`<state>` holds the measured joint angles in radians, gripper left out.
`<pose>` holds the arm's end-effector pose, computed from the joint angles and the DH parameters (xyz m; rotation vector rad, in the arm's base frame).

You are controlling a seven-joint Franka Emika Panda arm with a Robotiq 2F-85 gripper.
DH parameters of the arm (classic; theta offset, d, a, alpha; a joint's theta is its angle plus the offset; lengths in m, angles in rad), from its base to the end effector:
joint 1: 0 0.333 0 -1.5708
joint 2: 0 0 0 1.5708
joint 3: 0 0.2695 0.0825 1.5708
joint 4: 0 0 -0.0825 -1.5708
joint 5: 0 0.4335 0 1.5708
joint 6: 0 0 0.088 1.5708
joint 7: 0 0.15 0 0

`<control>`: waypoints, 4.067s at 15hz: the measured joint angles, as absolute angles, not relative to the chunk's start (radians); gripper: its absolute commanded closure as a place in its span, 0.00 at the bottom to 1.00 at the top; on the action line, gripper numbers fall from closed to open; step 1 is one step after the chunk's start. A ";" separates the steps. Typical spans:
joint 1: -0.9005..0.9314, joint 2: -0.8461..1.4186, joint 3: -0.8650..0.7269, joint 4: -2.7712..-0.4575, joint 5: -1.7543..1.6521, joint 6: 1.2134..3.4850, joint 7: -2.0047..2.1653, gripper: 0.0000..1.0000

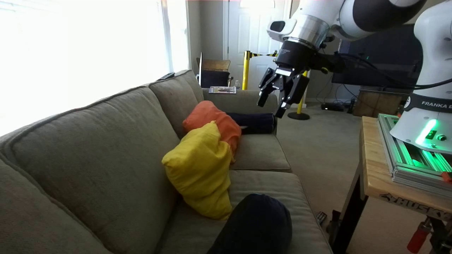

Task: Put the sausage pillow in front of the yellow pillow

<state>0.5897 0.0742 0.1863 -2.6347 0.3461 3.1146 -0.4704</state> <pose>0.3713 0.3280 0.1318 -2.6448 -1.2759 -0.5657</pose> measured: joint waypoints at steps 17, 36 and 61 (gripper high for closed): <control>0.472 0.407 0.271 -2.381 0.186 3.221 -0.572 0.00; 0.586 0.408 0.174 -2.363 0.073 3.221 -0.502 0.00; 0.699 0.618 0.088 -2.141 -0.323 3.192 -0.474 0.00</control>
<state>0.6986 0.6178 0.0883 -2.1410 -0.3233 3.1916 -0.4736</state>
